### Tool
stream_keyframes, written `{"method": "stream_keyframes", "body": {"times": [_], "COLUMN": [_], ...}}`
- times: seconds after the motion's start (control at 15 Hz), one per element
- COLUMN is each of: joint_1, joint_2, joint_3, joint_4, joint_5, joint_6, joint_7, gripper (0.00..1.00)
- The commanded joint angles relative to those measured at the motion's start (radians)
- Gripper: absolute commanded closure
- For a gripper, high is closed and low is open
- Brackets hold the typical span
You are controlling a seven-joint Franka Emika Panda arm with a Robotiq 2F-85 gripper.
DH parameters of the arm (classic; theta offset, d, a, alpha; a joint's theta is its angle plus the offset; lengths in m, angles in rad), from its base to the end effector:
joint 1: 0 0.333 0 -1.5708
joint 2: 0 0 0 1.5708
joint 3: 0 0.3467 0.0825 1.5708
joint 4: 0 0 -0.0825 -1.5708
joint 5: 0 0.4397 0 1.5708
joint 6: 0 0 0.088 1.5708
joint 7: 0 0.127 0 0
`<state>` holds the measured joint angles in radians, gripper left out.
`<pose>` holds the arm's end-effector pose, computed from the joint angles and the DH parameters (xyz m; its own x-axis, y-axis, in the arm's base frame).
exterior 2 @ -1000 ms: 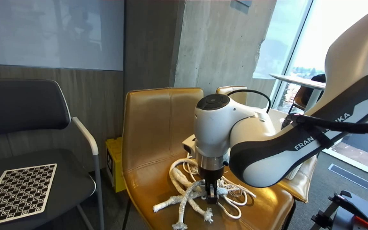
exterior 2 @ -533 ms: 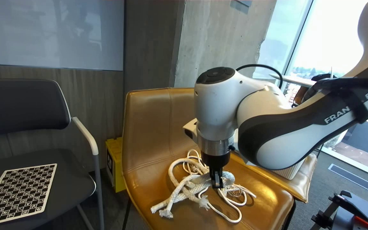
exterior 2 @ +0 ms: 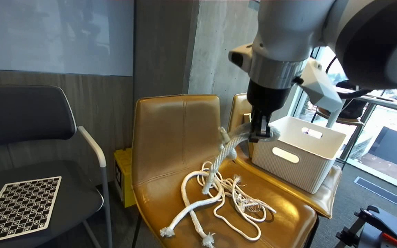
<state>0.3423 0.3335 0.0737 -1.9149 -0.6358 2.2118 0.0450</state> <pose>0.6300 0.2443 0.2994 0.7346 0.6713 -0.0982 0.6349 -0.6292 0.4483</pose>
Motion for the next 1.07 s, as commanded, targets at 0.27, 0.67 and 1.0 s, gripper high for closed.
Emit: {"method": "stream_keyframes", "body": {"times": [0.27, 0.67, 1.0], "joint_1": [-0.108, -0.299, -0.436], "joint_2": [-0.355, -0.380, -0.190], "joint_3": [0.006, -0.083, -0.192], "joint_4": [-0.048, 0.108, 0.295], "joint_5": [-0.085, 0.012, 0.196], "joint_6": [-0.172, -0.210, -0.215], "joint_7": [0.073, -0.139, -0.390], "gripper": [0.97, 0.97, 0.97]}}
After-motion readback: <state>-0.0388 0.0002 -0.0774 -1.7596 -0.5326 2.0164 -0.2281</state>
